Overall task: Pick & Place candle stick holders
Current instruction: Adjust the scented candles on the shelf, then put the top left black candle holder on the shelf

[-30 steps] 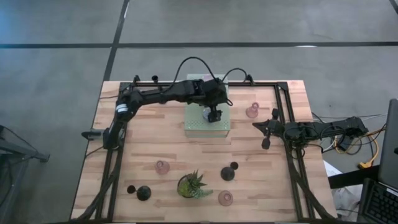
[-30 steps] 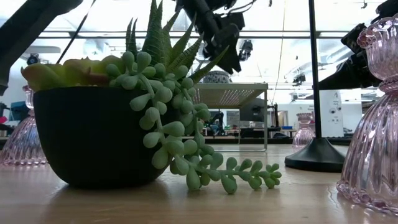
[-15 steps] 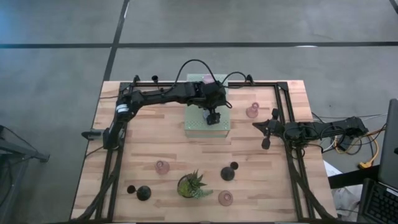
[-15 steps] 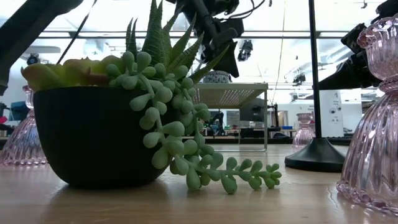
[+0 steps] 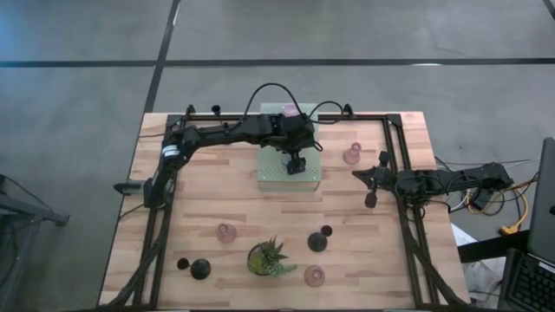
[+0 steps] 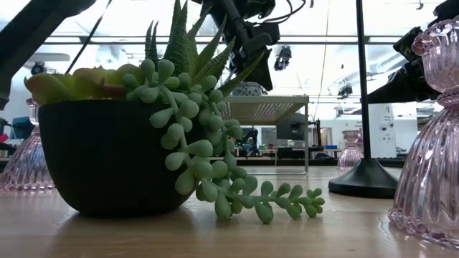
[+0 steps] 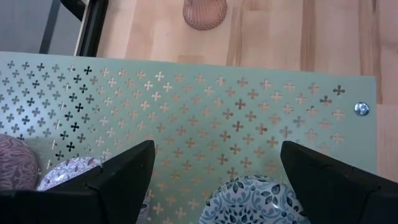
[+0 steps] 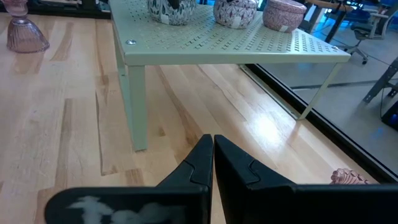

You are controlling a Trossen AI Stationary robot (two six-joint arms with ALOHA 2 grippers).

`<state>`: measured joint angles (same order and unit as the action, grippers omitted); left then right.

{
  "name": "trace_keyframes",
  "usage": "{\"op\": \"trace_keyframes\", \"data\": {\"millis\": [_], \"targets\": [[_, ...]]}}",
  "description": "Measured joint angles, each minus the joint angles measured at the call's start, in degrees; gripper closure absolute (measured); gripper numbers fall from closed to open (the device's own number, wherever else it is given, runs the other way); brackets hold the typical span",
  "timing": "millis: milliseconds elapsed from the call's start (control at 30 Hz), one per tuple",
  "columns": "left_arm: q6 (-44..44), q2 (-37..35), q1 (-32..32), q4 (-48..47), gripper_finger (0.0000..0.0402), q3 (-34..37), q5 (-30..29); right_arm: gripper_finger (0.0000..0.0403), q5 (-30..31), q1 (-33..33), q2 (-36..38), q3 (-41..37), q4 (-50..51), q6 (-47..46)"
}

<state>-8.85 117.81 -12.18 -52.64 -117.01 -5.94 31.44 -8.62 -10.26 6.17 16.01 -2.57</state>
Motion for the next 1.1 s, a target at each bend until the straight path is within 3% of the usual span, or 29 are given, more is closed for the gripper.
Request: {"op": "trace_keyframes", "data": {"millis": [300,533,767,1100], "targets": [[-3.5,-2.7,2.0,0.1,0.0051,-6.7,-3.7,0.0394,0.0,0.0,0.0,0.0,0.0,0.0],[1.5,-13.7,1.6,0.0,0.0051,-4.0,-0.1,0.0394,0.0,0.0,0.0,0.0,0.0,0.0],[4.6,-29.2,1.4,-0.1,0.0051,9.5,-2.4,0.0394,0.0,0.0,0.0,0.0,0.0,0.0],[11.3,-52.4,1.5,-0.2,0.0051,34.5,-14.7,0.0394,0.0,0.0,0.0,0.0,0.0,0.0]]}}
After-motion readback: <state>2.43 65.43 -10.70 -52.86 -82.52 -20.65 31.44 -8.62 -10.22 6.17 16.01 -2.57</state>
